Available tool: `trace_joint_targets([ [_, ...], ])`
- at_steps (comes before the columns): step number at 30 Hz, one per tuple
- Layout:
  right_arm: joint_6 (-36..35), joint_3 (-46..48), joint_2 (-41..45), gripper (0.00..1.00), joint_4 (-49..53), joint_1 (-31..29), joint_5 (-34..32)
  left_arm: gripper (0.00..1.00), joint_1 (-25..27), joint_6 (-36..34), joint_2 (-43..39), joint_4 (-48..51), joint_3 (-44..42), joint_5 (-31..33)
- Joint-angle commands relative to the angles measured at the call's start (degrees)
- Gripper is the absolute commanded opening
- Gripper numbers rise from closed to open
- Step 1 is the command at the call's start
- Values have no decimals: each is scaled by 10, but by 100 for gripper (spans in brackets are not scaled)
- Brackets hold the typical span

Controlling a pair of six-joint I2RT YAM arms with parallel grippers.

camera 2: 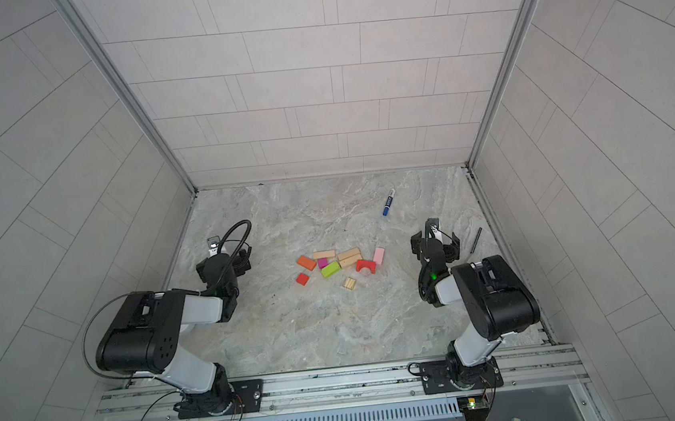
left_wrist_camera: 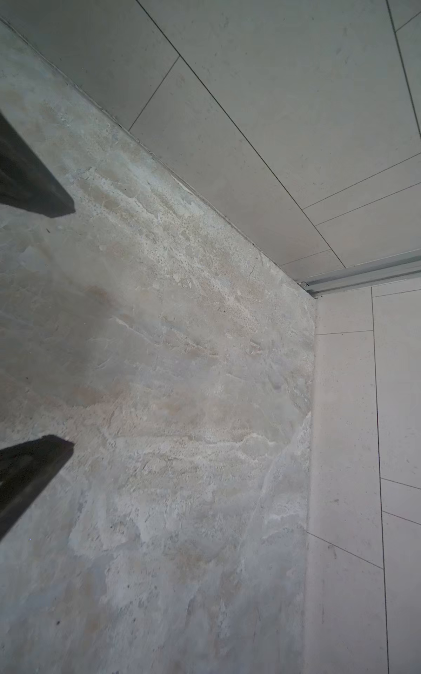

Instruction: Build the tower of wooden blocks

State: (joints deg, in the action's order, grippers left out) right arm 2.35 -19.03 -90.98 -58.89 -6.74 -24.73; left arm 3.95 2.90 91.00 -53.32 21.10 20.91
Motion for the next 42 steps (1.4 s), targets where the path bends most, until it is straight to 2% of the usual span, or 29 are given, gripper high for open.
trace_joint_targets([
  [1,-8,-6,-3,99,-7,-1,-8,100,4,-4,2,-15,8,7],
  [8,-1,-2,-1,99,-9,1,-12,100,4,-6,3,-16,8,9],
  [11,2,19,-1,99,-51,2,-21,100,4,-6,4,-15,9,10],
  [19,-1,-6,-1,99,-2,3,-15,100,4,-6,3,-16,9,9],
  [34,-6,-5,2,99,-5,0,-15,100,5,-7,-2,-15,6,8],
  [36,-9,-14,13,99,19,-3,-11,100,5,-7,-3,-16,6,9],
  [37,-6,-19,21,99,41,-2,-6,100,7,-4,-11,-2,11,28],
  [40,-18,-10,25,99,21,-5,-3,100,10,0,-50,103,48,43],
  [42,-32,-23,60,99,73,-20,-18,100,16,-7,-73,191,90,50],
])
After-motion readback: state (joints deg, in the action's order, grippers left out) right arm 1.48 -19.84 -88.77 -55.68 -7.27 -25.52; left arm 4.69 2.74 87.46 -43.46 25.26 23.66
